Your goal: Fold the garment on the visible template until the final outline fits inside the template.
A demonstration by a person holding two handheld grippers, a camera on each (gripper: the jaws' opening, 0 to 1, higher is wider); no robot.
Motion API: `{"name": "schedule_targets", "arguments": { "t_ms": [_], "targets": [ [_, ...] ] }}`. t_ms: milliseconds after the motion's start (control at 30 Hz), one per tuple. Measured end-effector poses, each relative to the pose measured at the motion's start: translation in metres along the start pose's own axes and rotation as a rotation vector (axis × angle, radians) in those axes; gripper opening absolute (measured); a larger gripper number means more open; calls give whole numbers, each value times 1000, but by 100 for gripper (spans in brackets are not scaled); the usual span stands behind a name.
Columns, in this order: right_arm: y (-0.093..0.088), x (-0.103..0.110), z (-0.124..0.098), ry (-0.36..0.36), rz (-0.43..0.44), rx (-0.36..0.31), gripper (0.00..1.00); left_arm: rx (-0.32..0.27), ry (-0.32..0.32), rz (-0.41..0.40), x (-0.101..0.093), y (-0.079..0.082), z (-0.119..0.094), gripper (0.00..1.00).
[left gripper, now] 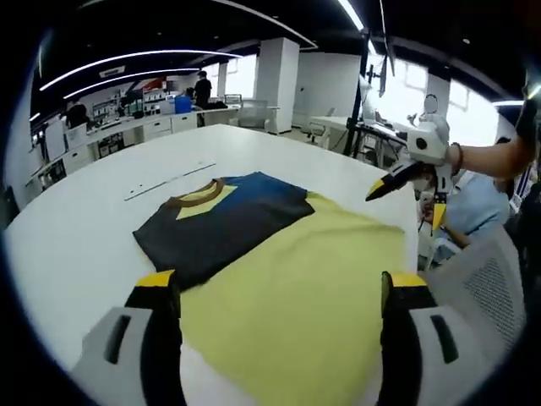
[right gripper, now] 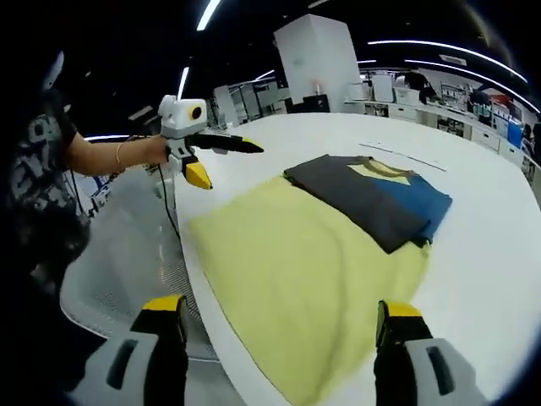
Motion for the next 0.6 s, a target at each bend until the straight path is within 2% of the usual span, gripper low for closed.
{"name": "schedule_targets", "arguments": {
  "t_ms": [167,300,600],
  "targets": [
    [-12,2,4,-6,-21,15,86,53,-35,-8,-12,-31,-9,89],
    [-21,0,5,-14,-7,0,80,66,-50,-26,-18,-49,-14,82],
    [-43,0,5,-34,-59,84,74,128,-38,-18,-22,-83,-20,73]
  ]
}}
Point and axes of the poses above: the point that each gripper's makers call its tool centre point, and the gripper's own axes: z roughly forward along the fingers, x roughly to its left, y roughly out of its top, the point moved 1 cm from there along -z, roughly backward along the fingers, and after that the axes turned 9 degrees about -z, right-handed, at the moved point
